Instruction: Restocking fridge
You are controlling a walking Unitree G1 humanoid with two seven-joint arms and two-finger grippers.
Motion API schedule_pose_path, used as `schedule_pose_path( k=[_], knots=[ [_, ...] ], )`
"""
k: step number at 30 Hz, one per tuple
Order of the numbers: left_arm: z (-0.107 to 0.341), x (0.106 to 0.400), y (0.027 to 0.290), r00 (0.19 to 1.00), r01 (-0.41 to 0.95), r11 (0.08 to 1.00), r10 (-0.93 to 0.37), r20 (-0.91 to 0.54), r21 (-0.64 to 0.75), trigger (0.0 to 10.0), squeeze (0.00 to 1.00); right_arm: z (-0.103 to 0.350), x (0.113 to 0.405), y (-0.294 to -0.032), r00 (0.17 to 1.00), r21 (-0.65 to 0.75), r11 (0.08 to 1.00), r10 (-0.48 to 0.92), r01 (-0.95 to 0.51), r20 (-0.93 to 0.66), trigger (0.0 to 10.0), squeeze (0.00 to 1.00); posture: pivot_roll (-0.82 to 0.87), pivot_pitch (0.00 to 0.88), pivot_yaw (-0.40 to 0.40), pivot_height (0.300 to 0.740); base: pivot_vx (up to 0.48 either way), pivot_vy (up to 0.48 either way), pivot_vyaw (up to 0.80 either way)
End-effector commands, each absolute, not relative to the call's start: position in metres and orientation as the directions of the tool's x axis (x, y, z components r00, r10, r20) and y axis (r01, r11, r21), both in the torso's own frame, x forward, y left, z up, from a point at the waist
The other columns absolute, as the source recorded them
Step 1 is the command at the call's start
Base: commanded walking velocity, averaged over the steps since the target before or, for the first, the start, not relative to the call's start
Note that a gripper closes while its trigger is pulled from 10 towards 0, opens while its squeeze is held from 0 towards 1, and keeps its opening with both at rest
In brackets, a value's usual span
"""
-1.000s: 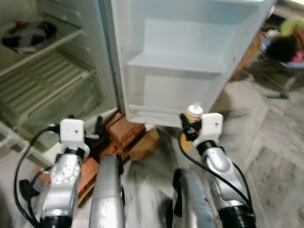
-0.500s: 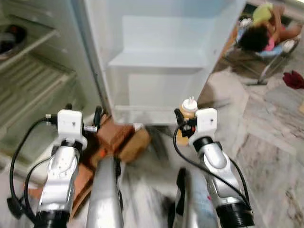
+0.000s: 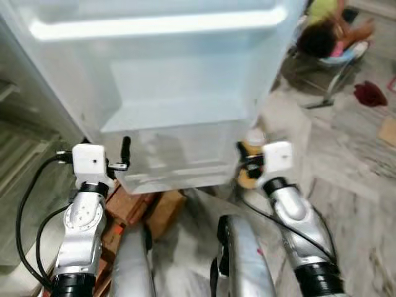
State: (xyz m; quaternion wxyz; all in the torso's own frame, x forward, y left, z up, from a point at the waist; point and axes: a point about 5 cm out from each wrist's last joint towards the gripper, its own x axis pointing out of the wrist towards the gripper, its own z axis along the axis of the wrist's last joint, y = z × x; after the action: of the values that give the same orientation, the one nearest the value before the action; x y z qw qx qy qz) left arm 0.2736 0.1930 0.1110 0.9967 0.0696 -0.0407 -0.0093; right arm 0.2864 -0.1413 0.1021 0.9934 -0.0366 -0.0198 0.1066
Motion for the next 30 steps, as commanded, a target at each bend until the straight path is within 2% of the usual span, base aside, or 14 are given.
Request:
schedule_pose_path(
  k=[1, 12, 14, 17, 19, 20, 22, 30],
  knots=[
    [0.109, 0.271, 0.189, 0.997, 0.04, 0.989, -0.05, 0.065, 0.141, 10.0, 0.0, 0.107, 0.285, -0.116, 0.945, -0.053, 0.946, 0.322, -0.319, 0.053, 10.0, 0.0, 0.02, 0.159, -0.038, 0.56, 0.0, 0.0, 0.0],
    [0.11, 0.269, 0.19, 0.997, 0.037, 0.989, -0.046, 0.064, 0.146, 10.0, 0.0, 0.101, 0.278, -0.102, 0.897, -0.022, 0.897, 0.441, -0.441, 0.014, 10.0, 0.0, 0.03, 0.17, -0.036, 0.56, 0.0, 0.0, 0.0],
    [0.11, 0.269, 0.191, 0.997, 0.033, 0.988, -0.043, 0.063, 0.148, 10.0, 0.0, 0.099, 0.274, -0.093, 0.857, -0.015, 0.857, 0.515, -0.515, 0.009, 10.0, 0.0, 0.03, 0.175, -0.036, 0.56, 0.0, 0.0, 0.0],
    [0.111, 0.267, 0.192, 0.997, 0.031, 0.988, -0.041, 0.063, 0.15, 10.0, 0.0, 0.1, 0.276, -0.089, 0.841, -0.03, 0.84, 0.542, -0.541, 0.007, 10.0, 0.0, 0.05, 0.194, -0.031, 0.56, 0.0, 0.0, 0.0],
    [0.112, 0.266, 0.195, 0.997, 0.029, 0.987, -0.038, 0.06, 0.155, 10.0, 0.0, 0.101, 0.279, -0.082, 0.812, -0.072, 0.811, 0.583, -0.581, 0.008, 10.0, 0.0, 0.06, 0.204, -0.03, 0.56, 0.0, 0.0, 0.0],
    [0.114, 0.263, 0.199, 0.998, 0.019, 0.986, -0.029, 0.059, 0.166, 10.0, 0.0, 0.102, 0.286, -0.074, 0.771, -0.151, 0.764, 0.637, -0.628, 0.018, 10.0, 0.0, 0.08, 0.224, -0.029, 0.56, 0.0, 0.0, 0.0],
    [0.115, 0.259, 0.203, 0.998, 0.007, 0.984, -0.017, 0.056, 0.176, 10.0, 0.0, 0.103, 0.291, -0.069, 0.747, -0.208, 0.735, 0.664, -0.646, 0.024, 10.0, 0.0, 0.09, 0.236, -0.028, 0.56, 0.0, 0.0, 0.0],
    [0.118, 0.24, 0.22, 0.999, -0.028, 0.976, 0.022, 0.032, 0.214, 10.0, 0.0, 0.113, 0.325, -0.073, 0.781, -0.42, 0.727, 0.621, -0.543, 0.064, 10.0, 0.0, 0.16, 0.297, -0.024, 0.56, 0.0, 0.0, 0.0]
  ],
)
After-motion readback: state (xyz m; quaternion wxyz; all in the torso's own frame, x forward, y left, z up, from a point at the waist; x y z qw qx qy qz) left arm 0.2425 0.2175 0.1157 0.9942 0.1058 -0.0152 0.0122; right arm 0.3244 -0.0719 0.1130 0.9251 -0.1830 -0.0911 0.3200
